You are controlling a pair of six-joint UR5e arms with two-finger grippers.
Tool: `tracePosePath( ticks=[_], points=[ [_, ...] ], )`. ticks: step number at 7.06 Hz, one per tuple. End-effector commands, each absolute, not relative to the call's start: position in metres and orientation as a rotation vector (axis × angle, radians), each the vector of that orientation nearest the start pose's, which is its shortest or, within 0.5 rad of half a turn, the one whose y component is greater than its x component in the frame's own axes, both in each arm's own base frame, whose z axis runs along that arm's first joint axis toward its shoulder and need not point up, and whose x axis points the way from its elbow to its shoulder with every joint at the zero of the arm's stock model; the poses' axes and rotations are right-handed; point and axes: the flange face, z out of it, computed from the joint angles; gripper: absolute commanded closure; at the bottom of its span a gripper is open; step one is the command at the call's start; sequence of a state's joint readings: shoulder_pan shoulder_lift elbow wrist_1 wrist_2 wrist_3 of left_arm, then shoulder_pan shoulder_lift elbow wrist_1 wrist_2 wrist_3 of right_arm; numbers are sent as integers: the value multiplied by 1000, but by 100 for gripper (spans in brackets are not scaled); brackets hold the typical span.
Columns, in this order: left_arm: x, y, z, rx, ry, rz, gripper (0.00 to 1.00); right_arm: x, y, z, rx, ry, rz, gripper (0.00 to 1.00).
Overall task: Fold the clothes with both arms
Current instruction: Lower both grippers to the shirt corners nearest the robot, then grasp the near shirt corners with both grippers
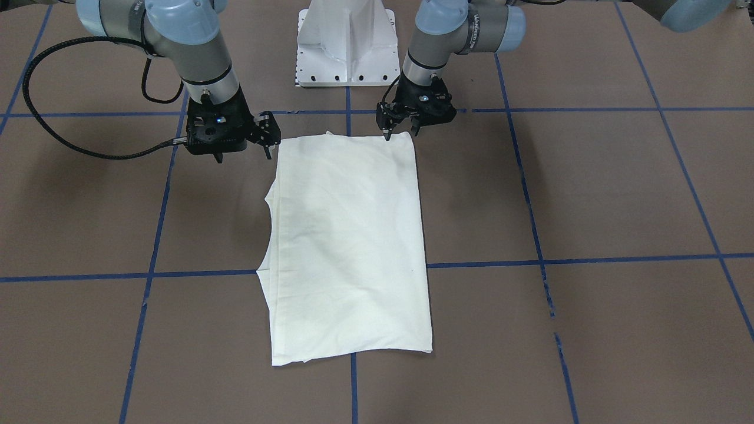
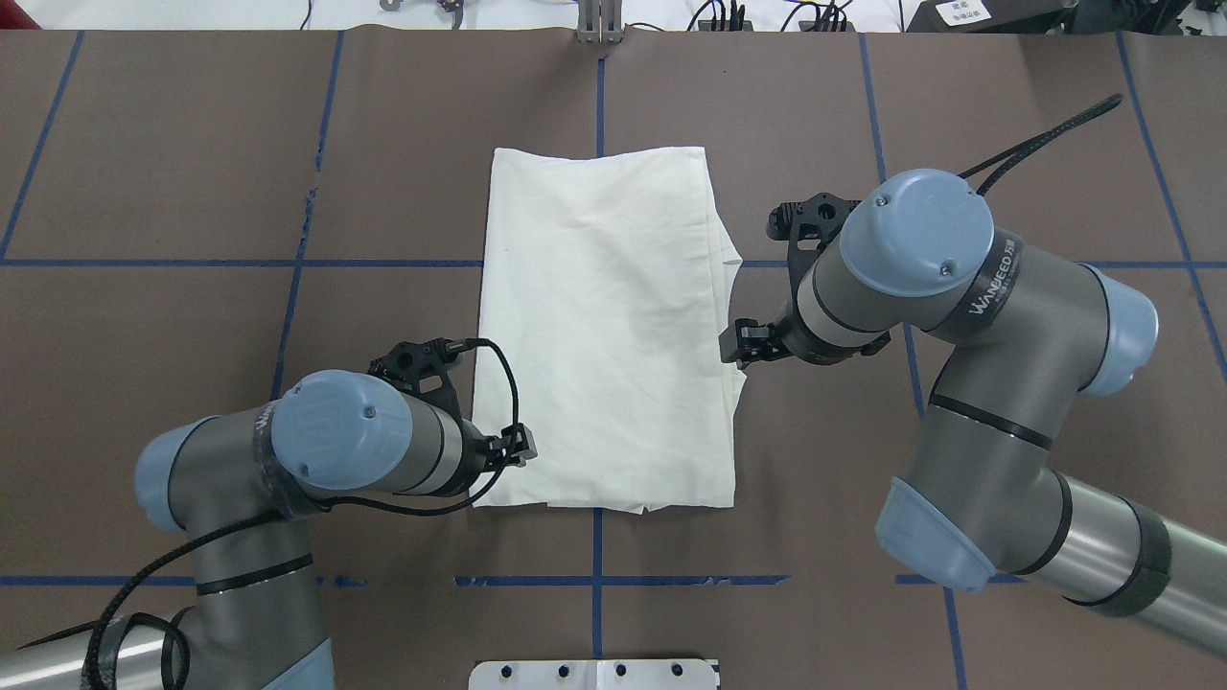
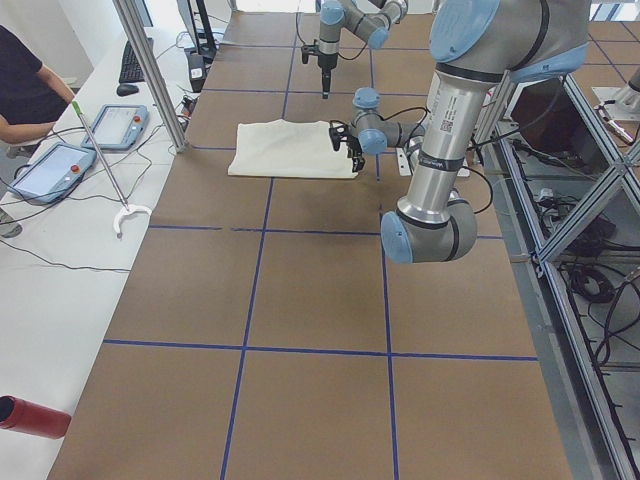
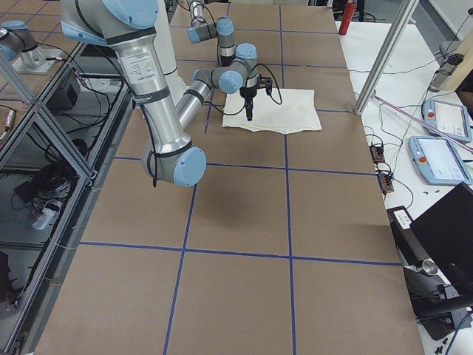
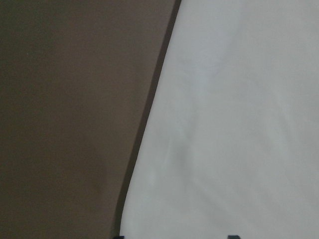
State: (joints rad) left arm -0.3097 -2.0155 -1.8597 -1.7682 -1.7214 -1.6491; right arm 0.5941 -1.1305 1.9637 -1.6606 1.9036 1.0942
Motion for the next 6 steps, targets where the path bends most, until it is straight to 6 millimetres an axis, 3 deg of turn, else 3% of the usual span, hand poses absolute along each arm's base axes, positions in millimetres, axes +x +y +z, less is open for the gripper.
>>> tracePosePath(
  ticks=[1, 6],
  points=[
    [559, -290, 271, -30, 919, -280, 29, -426, -409, 259, 102, -795, -12, 0],
    [558, -295, 279, -1, 887, -301, 38, -426, -409, 258, 103, -797, -14, 0]
  ],
)
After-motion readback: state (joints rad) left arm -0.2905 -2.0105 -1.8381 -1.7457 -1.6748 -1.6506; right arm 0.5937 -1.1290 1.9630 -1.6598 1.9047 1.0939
